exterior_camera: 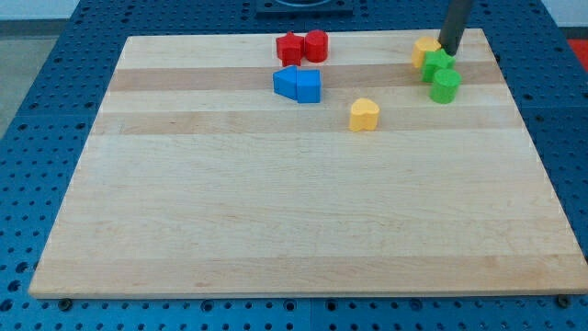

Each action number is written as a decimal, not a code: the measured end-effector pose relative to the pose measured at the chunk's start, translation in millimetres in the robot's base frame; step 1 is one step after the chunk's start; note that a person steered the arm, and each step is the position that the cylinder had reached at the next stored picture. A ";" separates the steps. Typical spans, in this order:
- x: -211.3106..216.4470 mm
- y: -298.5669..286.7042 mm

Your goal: Move the yellow hexagon closer to the yellow heart

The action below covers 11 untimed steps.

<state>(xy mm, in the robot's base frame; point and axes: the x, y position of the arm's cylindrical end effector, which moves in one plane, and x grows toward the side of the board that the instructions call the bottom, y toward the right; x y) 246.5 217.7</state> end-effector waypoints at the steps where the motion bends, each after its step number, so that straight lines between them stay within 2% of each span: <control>1: -1.7 -13.9; 6: -28.7 -76.4; 11: 29.9 -78.3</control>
